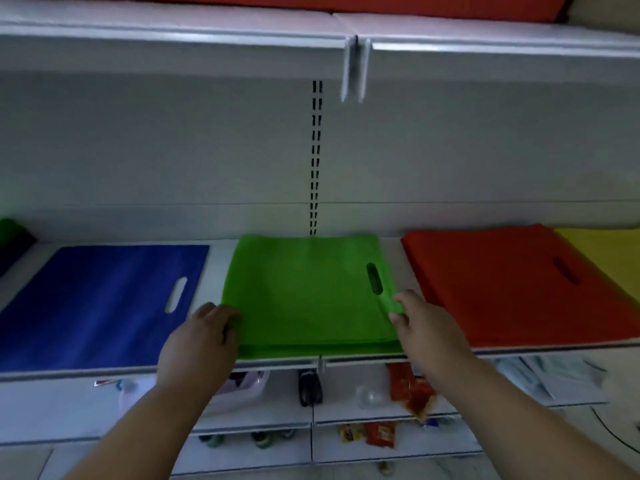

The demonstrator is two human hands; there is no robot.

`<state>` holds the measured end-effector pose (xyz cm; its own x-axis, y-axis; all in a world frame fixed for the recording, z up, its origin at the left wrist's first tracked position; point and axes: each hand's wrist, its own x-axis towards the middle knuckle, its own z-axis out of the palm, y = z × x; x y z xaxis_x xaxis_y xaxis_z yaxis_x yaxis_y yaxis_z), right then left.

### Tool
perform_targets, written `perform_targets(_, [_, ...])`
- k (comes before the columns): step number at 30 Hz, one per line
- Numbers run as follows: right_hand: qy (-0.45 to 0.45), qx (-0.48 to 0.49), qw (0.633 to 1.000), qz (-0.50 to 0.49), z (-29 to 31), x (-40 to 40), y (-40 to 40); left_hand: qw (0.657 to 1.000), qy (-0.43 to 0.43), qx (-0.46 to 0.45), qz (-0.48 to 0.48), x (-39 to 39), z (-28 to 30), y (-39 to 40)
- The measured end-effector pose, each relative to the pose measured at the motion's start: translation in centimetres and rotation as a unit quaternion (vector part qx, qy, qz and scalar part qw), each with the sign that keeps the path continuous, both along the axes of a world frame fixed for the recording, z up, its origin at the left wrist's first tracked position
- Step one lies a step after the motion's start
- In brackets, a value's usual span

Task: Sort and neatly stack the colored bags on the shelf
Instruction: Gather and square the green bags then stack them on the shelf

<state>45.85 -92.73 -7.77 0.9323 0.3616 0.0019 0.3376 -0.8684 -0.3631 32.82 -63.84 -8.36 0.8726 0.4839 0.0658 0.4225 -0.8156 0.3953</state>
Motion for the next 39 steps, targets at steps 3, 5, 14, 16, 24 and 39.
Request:
perform_targets(3, [-0.001, -0.046, 0.999, 0.026, -0.7, 0.6, -0.3, 0.998, 0.038, 0.051, 0.002, 0.2, -0.7, -1.0])
perform_targets(5, [0.008, -0.072, 0.997, 0.035, -0.8, 0.7, -0.3, 0.994, 0.075, 0.074, 0.003, 0.4, -0.9, -1.2])
perform_targets(14, [-0.042, -0.154, 0.986, 0.05, 0.5, 1.4, 0.7, 0.988, 0.1, 0.117, 0.012, 1.2, -0.8, -1.6])
perform_targets(16, [-0.053, -0.137, 0.987, 0.06, 1.4, 1.0, 1.5, 0.991, 0.081, 0.1, 0.018, 0.8, -0.9, -1.2])
perform_targets(24, [-0.122, -0.034, 0.98, 0.153, 6.5, -6.0, 14.6, 0.998, -0.039, 0.037, 0.025, -7.3, 0.1, 5.8])
perform_targets(39, [-0.091, 0.113, 0.928, 0.344, 11.4, -25.0, 48.0, 0.959, -0.094, 0.068, 0.259, -34.0, 1.9, 31.4])
